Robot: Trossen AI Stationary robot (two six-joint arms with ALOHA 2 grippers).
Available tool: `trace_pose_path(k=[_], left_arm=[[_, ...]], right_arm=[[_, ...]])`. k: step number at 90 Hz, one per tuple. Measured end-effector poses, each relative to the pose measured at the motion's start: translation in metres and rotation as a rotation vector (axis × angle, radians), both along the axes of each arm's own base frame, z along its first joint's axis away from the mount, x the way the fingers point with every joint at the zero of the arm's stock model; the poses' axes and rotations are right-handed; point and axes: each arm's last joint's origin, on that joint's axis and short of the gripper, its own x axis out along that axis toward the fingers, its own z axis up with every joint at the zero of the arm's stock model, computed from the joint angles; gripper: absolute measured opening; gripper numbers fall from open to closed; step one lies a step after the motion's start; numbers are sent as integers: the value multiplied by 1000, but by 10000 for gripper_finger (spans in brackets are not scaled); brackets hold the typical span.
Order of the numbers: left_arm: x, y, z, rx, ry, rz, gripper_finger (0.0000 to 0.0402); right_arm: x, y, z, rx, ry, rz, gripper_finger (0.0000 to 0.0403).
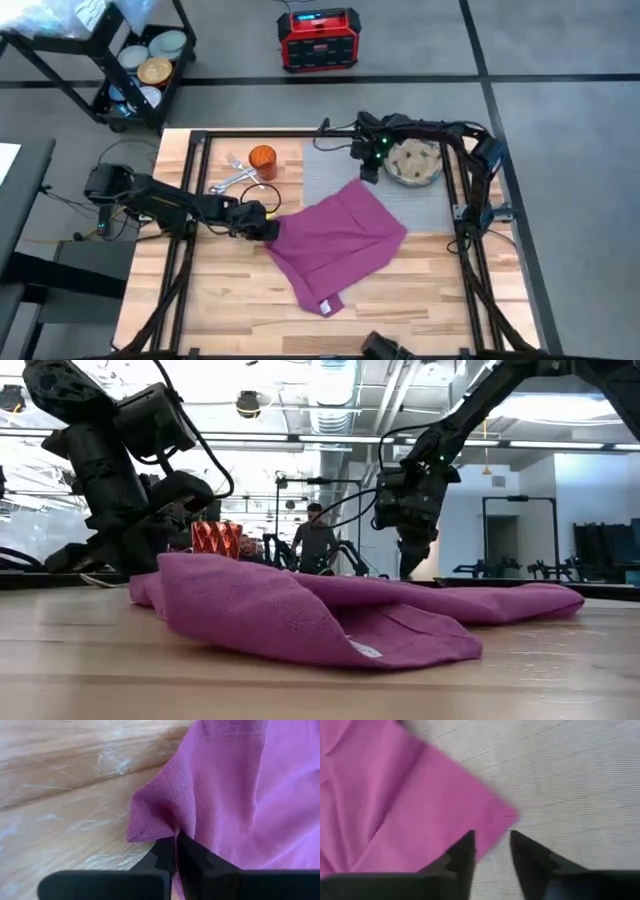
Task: Set table place
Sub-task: Fold the purple napkin
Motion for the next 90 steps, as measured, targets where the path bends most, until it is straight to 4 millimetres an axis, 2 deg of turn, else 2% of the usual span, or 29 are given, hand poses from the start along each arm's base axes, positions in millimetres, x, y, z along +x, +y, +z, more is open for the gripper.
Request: trace_pose_path(k=[11, 18, 28, 42, 49, 55, 60, 68, 71, 81, 90], left_arm=[[0, 0, 0, 4, 0, -6, 0], [0, 0, 0, 4, 0, -7, 0], [0, 0, 0, 3, 0, -8, 0], [0, 0, 0, 7, -1, -16, 0], [0, 0, 0, 11, -1, -25, 0], [0, 0, 0, 15, 0, -27, 0], [0, 0, 0, 17, 0, -28, 0], [0, 0, 0, 24, 0, -25, 0], [0, 0, 0, 30, 0, -26, 0], [0, 1, 0, 45, -2, -35, 0], [0, 1, 1, 53, -5, -41, 0]], right_arm=[[7, 5, -4, -52, 26, -21, 223], [12, 7, -7, -84, 45, -29, 252], [19, 11, -16, -126, 79, -16, 263], [23, 17, -27, -132, 148, 1, 253], [26, 20, -34, -145, 185, -8, 233], [27, 22, -36, -169, 209, -21, 198], [29, 25, -36, -193, 219, -14, 150], [32, 27, -36, -223, 214, -4, 47], [32, 27, -35, -225, 210, -5, 25], [31, 26, -32, -184, 220, -17, 6], [28, 26, -19, -122, 210, -1, 2]])
